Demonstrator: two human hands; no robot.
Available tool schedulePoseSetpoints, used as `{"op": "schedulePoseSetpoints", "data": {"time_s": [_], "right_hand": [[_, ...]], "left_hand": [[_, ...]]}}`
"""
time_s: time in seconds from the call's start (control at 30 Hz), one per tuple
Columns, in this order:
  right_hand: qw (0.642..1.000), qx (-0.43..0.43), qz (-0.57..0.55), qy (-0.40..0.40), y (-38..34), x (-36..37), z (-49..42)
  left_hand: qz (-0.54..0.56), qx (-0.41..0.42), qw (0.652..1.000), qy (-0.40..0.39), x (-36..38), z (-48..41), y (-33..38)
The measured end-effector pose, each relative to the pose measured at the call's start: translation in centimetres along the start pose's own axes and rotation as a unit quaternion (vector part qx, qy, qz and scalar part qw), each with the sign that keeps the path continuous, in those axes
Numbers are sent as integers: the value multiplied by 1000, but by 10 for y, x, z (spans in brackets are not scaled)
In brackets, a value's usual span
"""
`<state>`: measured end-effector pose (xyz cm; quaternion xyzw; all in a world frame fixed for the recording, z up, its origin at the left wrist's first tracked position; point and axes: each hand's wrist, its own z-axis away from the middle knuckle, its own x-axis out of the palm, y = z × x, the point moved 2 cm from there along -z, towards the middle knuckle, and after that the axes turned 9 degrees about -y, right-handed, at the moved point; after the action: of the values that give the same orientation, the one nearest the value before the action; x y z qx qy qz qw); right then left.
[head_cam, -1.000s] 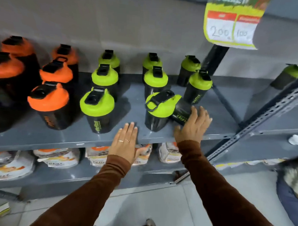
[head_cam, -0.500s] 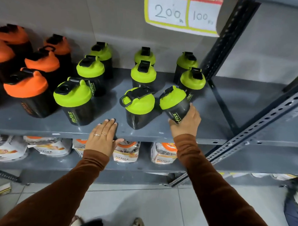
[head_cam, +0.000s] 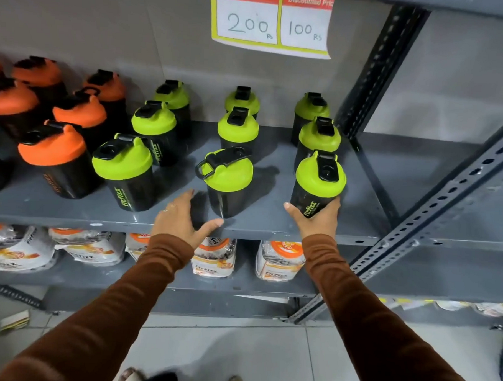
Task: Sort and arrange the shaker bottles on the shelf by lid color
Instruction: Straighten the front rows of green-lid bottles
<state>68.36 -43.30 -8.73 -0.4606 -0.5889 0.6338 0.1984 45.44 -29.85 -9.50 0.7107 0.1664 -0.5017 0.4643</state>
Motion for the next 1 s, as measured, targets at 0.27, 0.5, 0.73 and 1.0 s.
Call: {"op": "schedulePoseSetpoints", "data": {"time_s": [0.27,0.5,0.73,1.0], "right_hand": [[1000,21,6,-20,5,-5,0],[998,50,20,-28,6,-9,0],[998,58,20,-27,7,-7,0],[997,53,38,-38,7,-9,0]], "left_hand": [[273,-142,941,140,22,-7,65],[300,-113,940,114,23,-23,48],[326,-7,945,-16,6,-29,21],[307,-10,948,82,15,-12,25]]}}
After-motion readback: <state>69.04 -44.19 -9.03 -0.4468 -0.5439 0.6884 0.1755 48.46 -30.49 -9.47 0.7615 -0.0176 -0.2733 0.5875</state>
